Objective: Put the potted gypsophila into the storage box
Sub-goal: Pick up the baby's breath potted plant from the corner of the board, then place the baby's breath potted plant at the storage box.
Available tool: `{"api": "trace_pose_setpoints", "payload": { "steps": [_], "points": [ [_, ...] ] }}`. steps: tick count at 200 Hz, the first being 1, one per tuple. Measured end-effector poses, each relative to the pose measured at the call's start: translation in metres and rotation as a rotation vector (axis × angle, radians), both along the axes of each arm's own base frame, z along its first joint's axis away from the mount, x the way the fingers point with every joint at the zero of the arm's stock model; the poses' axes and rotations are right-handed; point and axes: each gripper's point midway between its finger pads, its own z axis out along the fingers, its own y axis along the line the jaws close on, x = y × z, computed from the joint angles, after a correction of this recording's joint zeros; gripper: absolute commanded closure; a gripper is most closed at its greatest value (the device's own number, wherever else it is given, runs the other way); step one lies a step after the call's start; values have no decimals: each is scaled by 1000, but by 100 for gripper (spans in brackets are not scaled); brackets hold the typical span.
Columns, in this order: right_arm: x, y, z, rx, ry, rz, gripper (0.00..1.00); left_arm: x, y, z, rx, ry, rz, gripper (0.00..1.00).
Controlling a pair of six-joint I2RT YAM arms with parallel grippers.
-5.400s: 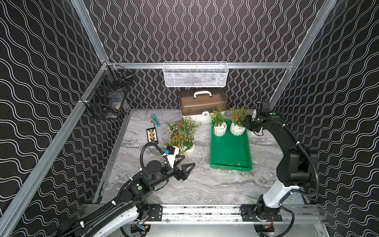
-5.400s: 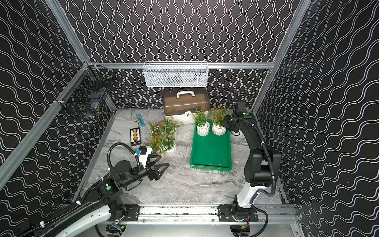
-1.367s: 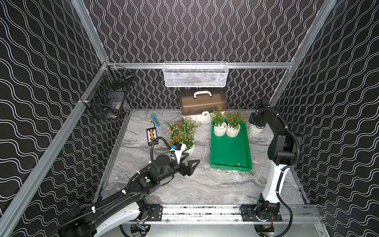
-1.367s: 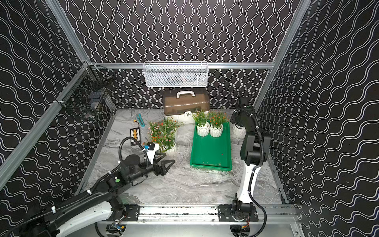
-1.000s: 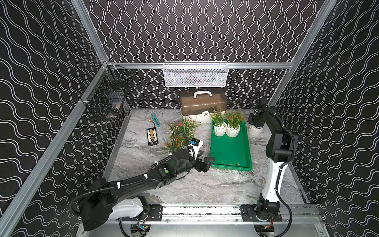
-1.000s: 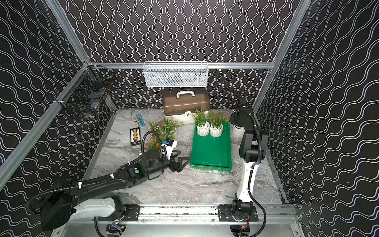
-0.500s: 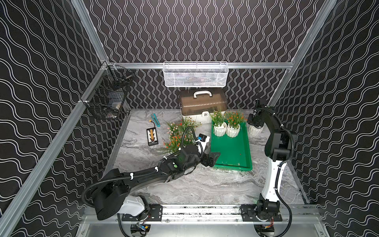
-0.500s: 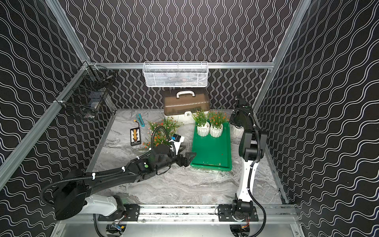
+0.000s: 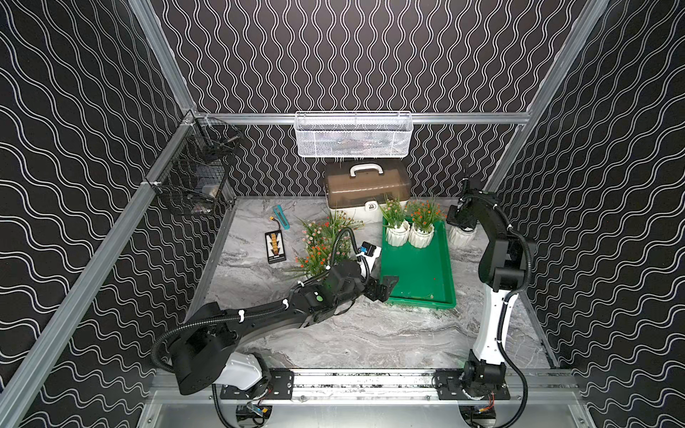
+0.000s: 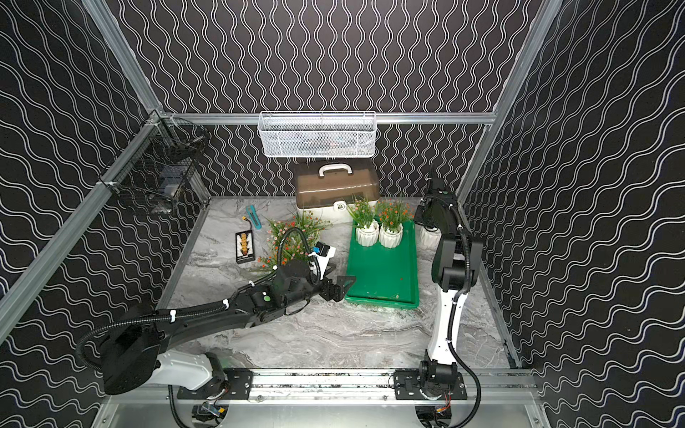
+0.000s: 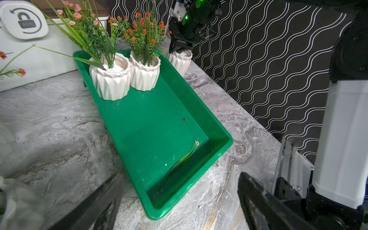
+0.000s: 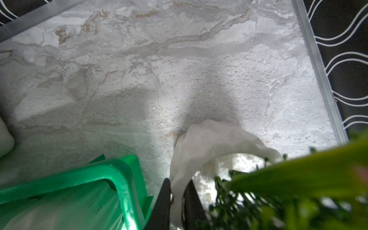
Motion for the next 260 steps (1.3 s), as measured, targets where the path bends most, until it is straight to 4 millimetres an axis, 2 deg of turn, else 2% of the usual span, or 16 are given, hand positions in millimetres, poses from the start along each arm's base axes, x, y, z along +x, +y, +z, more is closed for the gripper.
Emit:
{"api": "trace_pose_setpoints", "payload": {
  "steps": [53,120,146,188,212,260],
  "points": [
    [-7,2,19,3,-18,6,100,-4,2,7,-2,3,-10,7],
    [-26,5,46,12,-46,3,100,-15,19,26,23,-26,-6,6],
    [-40,8,63,26,-69,-8,100,-21,28,24,61,-47,-17,6],
    [-66,13,100,35,-131,-26,100,-32,40,8,90,-58,-30,5],
    [-82,24,111,36,-148,-14,100,-35,42,12,83,-79,-43,5],
    [-109,63,136,48,-199,56,100,-43,47,16,61,-104,-58,5]
  ]
}}
